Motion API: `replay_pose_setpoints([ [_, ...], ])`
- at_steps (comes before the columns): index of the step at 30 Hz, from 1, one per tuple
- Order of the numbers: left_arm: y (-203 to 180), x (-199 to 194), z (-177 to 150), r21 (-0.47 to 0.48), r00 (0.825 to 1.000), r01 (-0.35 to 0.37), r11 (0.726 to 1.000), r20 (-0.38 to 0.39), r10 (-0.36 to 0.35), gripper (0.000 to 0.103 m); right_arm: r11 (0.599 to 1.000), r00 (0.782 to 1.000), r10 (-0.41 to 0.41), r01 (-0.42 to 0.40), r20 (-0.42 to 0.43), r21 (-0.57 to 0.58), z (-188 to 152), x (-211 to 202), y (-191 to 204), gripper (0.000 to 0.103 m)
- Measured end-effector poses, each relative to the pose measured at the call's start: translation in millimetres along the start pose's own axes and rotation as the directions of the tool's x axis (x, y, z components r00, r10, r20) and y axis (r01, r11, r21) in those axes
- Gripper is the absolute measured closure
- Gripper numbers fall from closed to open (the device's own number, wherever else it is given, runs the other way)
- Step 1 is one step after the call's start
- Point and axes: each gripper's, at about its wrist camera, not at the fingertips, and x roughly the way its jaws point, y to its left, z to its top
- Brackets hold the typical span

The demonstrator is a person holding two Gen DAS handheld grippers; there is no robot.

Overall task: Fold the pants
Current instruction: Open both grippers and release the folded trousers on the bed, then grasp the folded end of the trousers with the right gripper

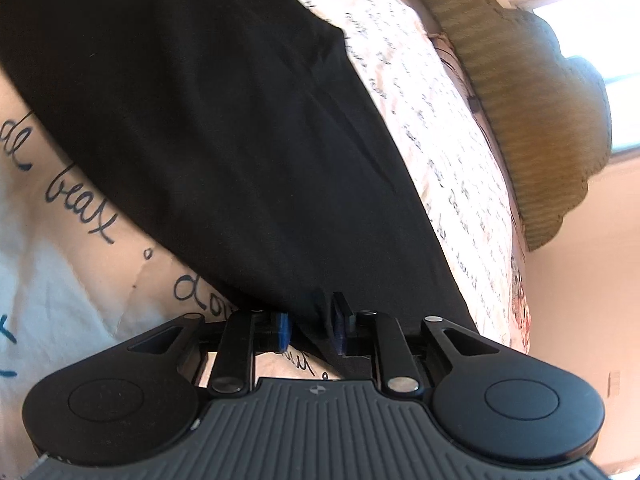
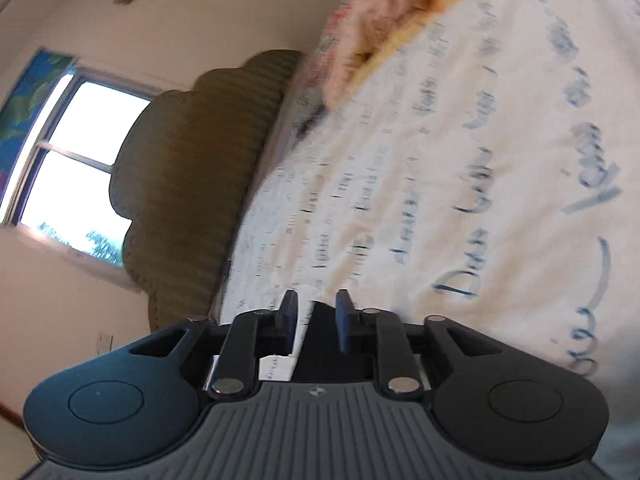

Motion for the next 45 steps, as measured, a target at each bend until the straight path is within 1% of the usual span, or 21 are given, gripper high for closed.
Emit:
replay_pose_setpoints([
  [1,-2,0,0,0.018,1.0,0.001,1.0,0.005,-0.001,0.071,0.998,0.999,0.021,-0.022,-0.026,-0.056,-3,6,15,0.034],
  [2,-3,0,-1,0.036,1.0,0.002,0.999,0.011,-0.003,0.069,0.992,0.995,0.047,-0.056,-0.084,-0.109,-9,16,31,0.007],
  [3,-5,1,-3,0.056,1.0,0.005,0.998,0.015,-0.006,0.066,0.979,0.98,0.079,-0.111,-0.185,-0.17,-17,31,48,0.004],
  [5,-8,2,-5,0.096,1.0,0.009,0.995,0.023,-0.011,0.064,0.944,0.914,0.09,-0.205,-0.395,-0.26,-38,64,76,0.004],
  [6,-8,2,-6,0.116,1.0,0.011,0.993,0.026,-0.014,0.064,0.942,0.883,0.078,-0.217,-0.463,-0.257,-47,78,84,0.005],
  [9,-10,-1,-10,0.193,0.999,0.011,0.981,0.048,-0.021,0.064,0.968,0.839,0.114,-0.213,-0.532,-0.129,-46,100,82,0.005],
  [10,-12,-2,-13,0.235,0.998,0.005,0.972,0.062,-0.02,0.064,0.971,0.812,0.13,-0.22,-0.569,-0.093,-46,108,79,0.005],
  [12,-15,-4,-21,0.333,0.995,-0.017,0.943,0.097,-0.017,0.063,0.976,0.755,0.12,-0.21,-0.644,-0.064,-47,126,80,0.005],
  [14,-20,-4,-31,0.439,0.989,-0.045,0.897,0.146,-0.022,0.058,0.96,0.71,0.105,-0.256,-0.696,-0.117,-54,136,88,0.005],
  [16,-24,-3,-46,0.552,0.971,-0.102,0.827,0.235,-0.038,0.049,0.911,0.665,0.046,-0.334,-0.745,-0.242,-64,142,107,0.005],
  [18,-22,0,-62,0.628,0.951,-0.154,0.763,0.305,-0.059,0.037,0.786,0.606,-0.021,-0.482,-0.795,-0.388,-83,145,132,0.005],
  [19,-20,2,-66,0.639,0.948,-0.153,0.754,0.31,-0.071,0.037,0.72,0.579,-0.053,-0.542,-0.813,-0.433,-91,147,142,0.005],
  [21,-16,3,-66,0.626,0.945,-0.132,0.769,0.313,-0.092,0.034,0.631,0.525,-0.12,-0.615,-0.842,-0.473,-104,154,157,0.005],
  [23,-13,3,-61,0.612,0.95,-0.089,0.785,0.29,-0.118,0.03,0.597,0.453,-0.18,-0.655,-0.873,-0.463,-115,168,165,0.005],
  [24,-11,3,-59,0.605,0.951,-0.074,0.793,0.283,-0.127,0.03,0.591,0.404,-0.217,-0.671,-0.889,-0.449,-120,176,169,0.005],
  [25,-9,3,-58,0.594,0.951,-0.059,0.802,0.279,-0.137,0.03,0.591,0.361,-0.248,-0.679,-0.899,-0.436,-125,184,169,0.005],
  [29,-7,5,-54,0.578,0.95,-0.023,0.816,0.266,-0.162,0.026,0.649,0.243,-0.336,-0.64,-0.91,-0.411,-137,218,163,0.004],
  [31,-3,3,-53,0.574,0.95,-0.004,0.819,0.257,-0.176,0.023,0.696,0.167,-0.328,-0.624,-0.93,-0.357,-141,225,161,0.004],
  [34,0,1,-55,0.567,0.95,0.034,0.823,0.239,-0.203,0.016,0.757,0.045,-0.255,-0.612,-0.966,-0.229,-148,229,166,0.004],
  [38,6,-2,-54,0.558,0.948,0.066,0.827,0.223,-0.226,0.011,0.772,-0.031,-0.232,-0.614,-0.972,-0.165,-172,234,174,0.004],
  [45,9,-1,-53,0.543,0.945,0.099,0.834,0.212,-0.25,0.008,0.791,-0.17,-0.224,-0.607,-0.96,-0.077,-245,253,186,0.003],
])
